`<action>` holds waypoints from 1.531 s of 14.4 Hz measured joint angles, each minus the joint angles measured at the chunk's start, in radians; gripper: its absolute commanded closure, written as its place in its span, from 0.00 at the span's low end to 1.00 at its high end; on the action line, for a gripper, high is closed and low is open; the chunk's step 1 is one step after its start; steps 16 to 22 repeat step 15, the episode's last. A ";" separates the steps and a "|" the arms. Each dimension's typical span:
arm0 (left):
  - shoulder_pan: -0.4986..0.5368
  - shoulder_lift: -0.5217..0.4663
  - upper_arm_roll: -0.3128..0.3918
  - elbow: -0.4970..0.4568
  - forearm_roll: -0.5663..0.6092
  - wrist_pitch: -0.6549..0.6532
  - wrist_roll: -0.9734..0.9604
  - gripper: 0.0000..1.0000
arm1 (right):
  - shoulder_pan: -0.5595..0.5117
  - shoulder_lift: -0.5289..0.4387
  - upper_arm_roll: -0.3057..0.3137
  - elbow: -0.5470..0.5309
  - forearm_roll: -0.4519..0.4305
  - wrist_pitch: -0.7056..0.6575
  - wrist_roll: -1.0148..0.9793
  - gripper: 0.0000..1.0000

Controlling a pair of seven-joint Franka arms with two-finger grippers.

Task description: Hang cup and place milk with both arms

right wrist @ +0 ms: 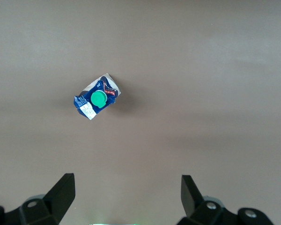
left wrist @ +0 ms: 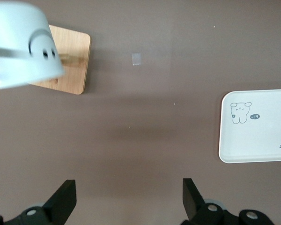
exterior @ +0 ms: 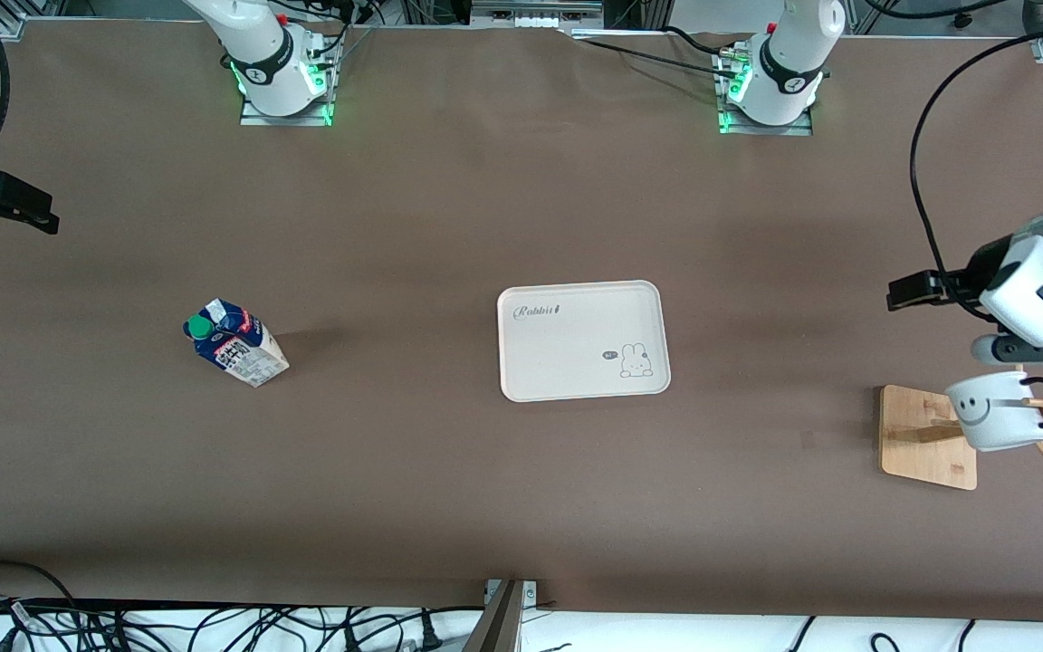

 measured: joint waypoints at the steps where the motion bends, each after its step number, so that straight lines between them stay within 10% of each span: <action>1: 0.000 -0.028 0.000 -0.038 0.000 0.007 -0.007 0.00 | -0.001 0.003 -0.007 0.000 0.006 0.005 -0.001 0.00; 6: -0.026 -0.121 0.019 -0.156 -0.020 0.049 -0.019 0.00 | 0.002 0.007 -0.011 0.000 0.010 0.016 -0.002 0.00; 12: -0.191 -0.160 0.227 -0.198 -0.076 0.064 -0.030 0.00 | 0.002 0.008 -0.011 0.000 0.010 0.016 0.015 0.00; 22: -0.198 -0.171 0.230 -0.200 -0.077 0.064 -0.059 0.00 | 0.002 0.008 -0.011 0.000 0.010 0.016 0.072 0.00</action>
